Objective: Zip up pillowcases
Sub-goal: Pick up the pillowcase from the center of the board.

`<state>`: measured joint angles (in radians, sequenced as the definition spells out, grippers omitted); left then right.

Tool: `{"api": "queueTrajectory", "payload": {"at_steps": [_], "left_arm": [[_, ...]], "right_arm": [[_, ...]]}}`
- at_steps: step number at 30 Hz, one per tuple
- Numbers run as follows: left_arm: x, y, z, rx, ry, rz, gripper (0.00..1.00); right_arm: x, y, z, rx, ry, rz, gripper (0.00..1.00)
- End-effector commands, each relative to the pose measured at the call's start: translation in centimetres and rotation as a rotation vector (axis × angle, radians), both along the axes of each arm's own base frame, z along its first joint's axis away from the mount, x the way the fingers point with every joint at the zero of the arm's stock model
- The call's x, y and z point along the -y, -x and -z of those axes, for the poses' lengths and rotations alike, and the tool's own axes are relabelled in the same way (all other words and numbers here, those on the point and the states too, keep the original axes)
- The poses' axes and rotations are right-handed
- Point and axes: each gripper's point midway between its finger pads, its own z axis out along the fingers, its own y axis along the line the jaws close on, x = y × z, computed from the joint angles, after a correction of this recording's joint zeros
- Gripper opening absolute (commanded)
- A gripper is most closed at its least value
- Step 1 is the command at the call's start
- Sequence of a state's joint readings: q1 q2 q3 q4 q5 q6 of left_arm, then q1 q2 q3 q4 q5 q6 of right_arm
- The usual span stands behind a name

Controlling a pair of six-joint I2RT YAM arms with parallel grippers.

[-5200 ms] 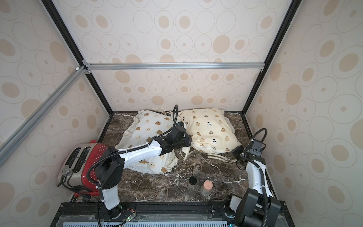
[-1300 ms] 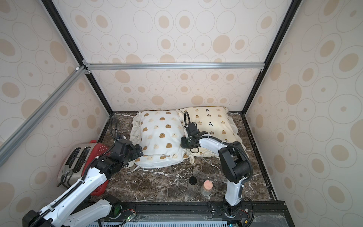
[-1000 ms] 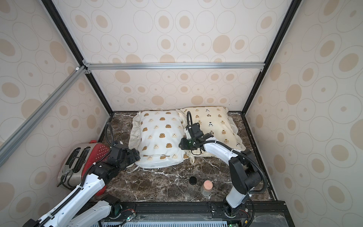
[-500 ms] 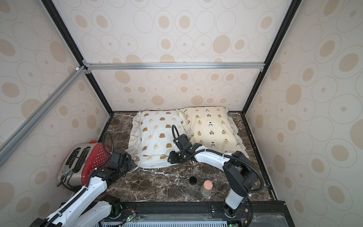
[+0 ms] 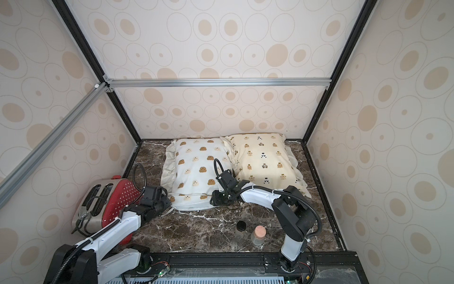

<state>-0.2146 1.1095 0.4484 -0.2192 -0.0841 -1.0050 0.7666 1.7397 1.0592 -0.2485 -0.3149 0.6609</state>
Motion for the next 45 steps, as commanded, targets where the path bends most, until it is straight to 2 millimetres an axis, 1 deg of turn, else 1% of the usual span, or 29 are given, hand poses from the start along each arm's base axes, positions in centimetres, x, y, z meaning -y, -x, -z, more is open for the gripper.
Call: {"api": "queueTrajectory", "payload": {"at_steps": [1,7,13,19,22,26,28,30,31,35,37,39,41,42,44,45], "left_arm": [[0.1,-1.0,0.4,0.035,0.06,-0.04,0.42],[0.2,-1.5,0.8,0.054,0.077,-0.048,0.42],[0.6,-2.1,1.3,0.059,0.095,-0.047,0.39],[1.2,-2.7,1.9,0.062,0.129,-0.039,0.25],[1.3,-2.7,2.1,0.05,0.128,-0.036,0.15],[1.6,-2.9,1.4,0.053,0.123,-0.003,0.04],[1.4,-2.7,0.9,0.047,0.105,0.004,0.0],[1.6,-2.7,0.2,0.054,0.113,0.014,0.0],[2.0,-2.8,-0.3,0.072,0.134,0.025,0.0],[3.3,-3.0,-1.9,0.113,0.174,0.056,0.0],[4.4,-3.0,-2.6,0.122,0.184,0.084,0.0],[5.8,-2.8,-3.5,0.123,0.178,0.122,0.0],[7.8,-2.7,-4.2,0.13,0.204,0.164,0.0],[8.5,-2.5,-4.4,0.13,0.215,0.179,0.0],[9.4,-2.3,-4.6,0.131,0.237,0.189,0.0],[9.6,-2.2,-4.7,0.135,0.244,0.193,0.0]], "right_arm": [[-0.5,-0.3,-0.1,0.007,0.008,-0.012,0.47],[-0.5,-0.5,0.3,0.004,0.021,-0.016,0.47],[-0.1,-0.9,0.6,-0.007,0.021,0.0,0.48],[0.6,-1.8,0.9,-0.011,0.029,0.023,0.49],[0.9,-2.5,1.5,-0.009,0.042,0.03,0.49],[1.8,-4.2,2.2,0.026,0.089,0.045,0.5],[2.1,-5.2,2.6,0.03,0.104,0.054,0.51],[2.2,-6.1,3.1,0.024,0.103,0.058,0.5],[2.3,-6.7,3.4,0.022,0.108,0.061,0.51],[2.1,-9.3,3.4,0.062,0.112,0.07,0.51],[1.7,-10.6,2.9,0.078,0.101,0.069,0.51],[1.7,-12.0,2.4,0.084,0.085,0.074,0.52],[2.1,-13.6,1.9,0.093,0.077,0.091,0.52],[2.3,-14.2,1.6,0.099,0.077,0.093,0.52],[3.3,-15.2,1.0,0.109,0.109,0.104,0.53],[3.6,-15.2,1.0,0.105,0.123,0.106,0.53]]}}
